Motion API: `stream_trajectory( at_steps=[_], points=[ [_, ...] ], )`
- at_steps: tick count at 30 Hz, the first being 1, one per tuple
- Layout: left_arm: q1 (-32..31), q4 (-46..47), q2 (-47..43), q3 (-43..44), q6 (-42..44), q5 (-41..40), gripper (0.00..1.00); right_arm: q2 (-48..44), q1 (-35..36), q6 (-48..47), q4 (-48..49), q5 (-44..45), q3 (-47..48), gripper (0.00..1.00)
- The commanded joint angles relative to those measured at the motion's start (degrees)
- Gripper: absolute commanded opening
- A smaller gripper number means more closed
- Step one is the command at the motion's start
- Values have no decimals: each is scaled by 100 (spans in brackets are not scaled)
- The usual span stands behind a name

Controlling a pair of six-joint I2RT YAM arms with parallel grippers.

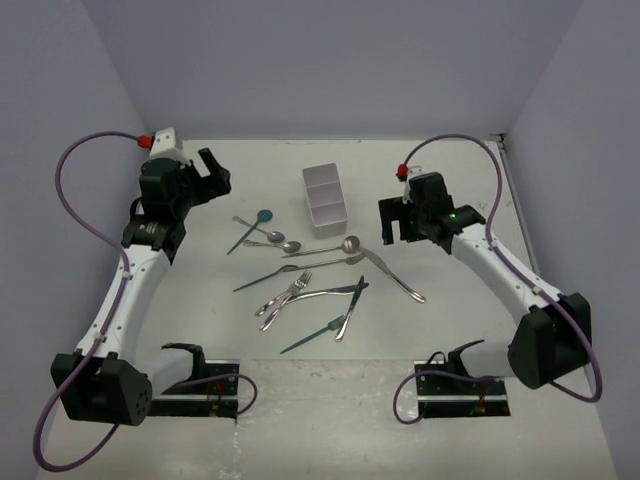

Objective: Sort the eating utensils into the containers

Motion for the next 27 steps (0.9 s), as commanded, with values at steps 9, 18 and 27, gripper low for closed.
stream_trajectory(
  at_steps=[9, 18, 27],
  points=[
    [38, 312, -59, -132, 127, 114, 100, 1771, 224, -194, -321, -403, -355, 99],
    [38, 286, -50, -159, 171, -17, 100, 2325, 586, 219, -655, -166, -162, 98],
    [38, 233, -77, -141, 214, -184, 100, 2633, 604, 571, -814, -227, -91, 46]
  ],
)
